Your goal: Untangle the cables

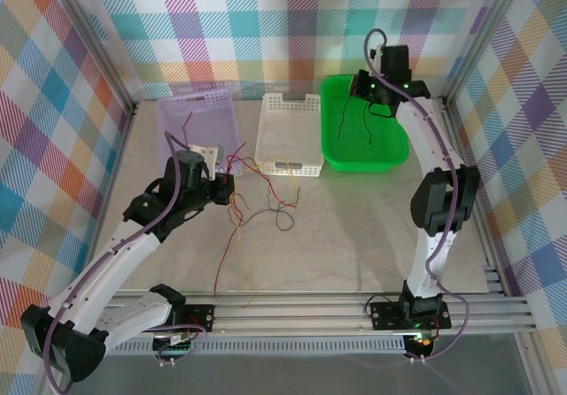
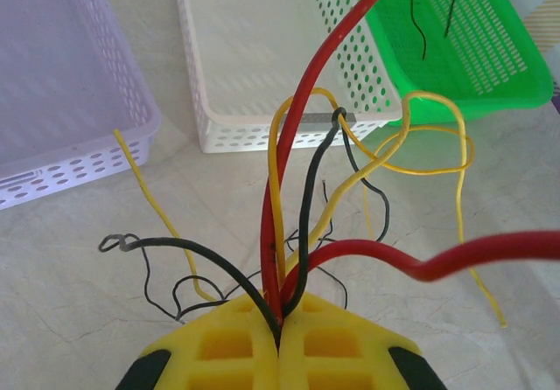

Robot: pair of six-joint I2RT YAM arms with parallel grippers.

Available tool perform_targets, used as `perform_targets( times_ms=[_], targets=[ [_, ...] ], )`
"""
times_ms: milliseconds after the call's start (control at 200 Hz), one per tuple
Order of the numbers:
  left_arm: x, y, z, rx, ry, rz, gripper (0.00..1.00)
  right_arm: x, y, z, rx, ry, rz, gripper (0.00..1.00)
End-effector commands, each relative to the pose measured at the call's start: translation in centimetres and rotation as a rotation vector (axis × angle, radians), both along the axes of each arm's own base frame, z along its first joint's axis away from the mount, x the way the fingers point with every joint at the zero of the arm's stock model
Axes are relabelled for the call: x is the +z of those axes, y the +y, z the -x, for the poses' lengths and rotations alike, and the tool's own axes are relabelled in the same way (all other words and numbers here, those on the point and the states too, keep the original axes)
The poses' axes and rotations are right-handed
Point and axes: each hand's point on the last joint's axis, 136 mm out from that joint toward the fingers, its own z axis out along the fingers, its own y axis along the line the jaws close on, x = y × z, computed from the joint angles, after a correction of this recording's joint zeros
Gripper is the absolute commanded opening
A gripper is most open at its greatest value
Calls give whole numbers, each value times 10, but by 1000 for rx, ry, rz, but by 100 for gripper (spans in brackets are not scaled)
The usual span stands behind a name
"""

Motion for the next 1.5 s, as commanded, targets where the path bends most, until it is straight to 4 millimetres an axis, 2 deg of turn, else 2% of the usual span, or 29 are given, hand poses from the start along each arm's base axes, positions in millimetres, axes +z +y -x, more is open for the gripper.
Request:
perform_targets(
  times_ms=[0,145,250,395,455,530,645,860,960,1125,1225,1360,1430,1435,1480,1495],
  targets=[
    [6,-3,-2,-18,-28,16,0,-51,-4,-8,-37,129,2,0],
    [5,-5,-2,-25,-24,19,0,-111,-11,-9,-72,322,33,0],
    [6,-5,-2,-25,-24,19,0,-137,-17,-7,-96,435,45,0],
    [5,-5,-3,-25,-23,17,0,-152,-22,-4,-116,496,71,0],
    [4,-5,-3,-26,-18,15,0,-155,-24,-2,-125,512,81,14],
    [3,-5,-3,-26,-15,13,0,-154,-25,0,-122,516,87,23],
    [1,-6,-4,-29,-10,12,0,-142,-27,1,-124,507,96,40],
    [1,-7,-4,-31,-7,9,0,-93,-26,6,-130,425,66,56],
    [0,-7,-4,-33,-4,7,0,-73,-24,12,-117,394,43,58],
    [-1,-7,-5,-34,-2,2,0,-53,-16,30,-83,389,-11,63],
    [-2,-8,-5,-39,3,3,0,-40,-10,45,-62,387,-59,66],
    [-3,-10,-5,-48,10,8,0,-11,-2,65,-25,329,-136,69],
    [-4,-11,-4,-54,12,10,0,2,4,78,5,293,-187,70],
    [-3,-11,-4,-54,11,11,0,8,6,81,12,279,-200,70],
    [-4,-12,-4,-58,13,14,0,12,12,93,41,272,-247,70],
    [-3,-13,-4,-60,12,16,0,20,16,97,61,246,-270,70]
  ],
)
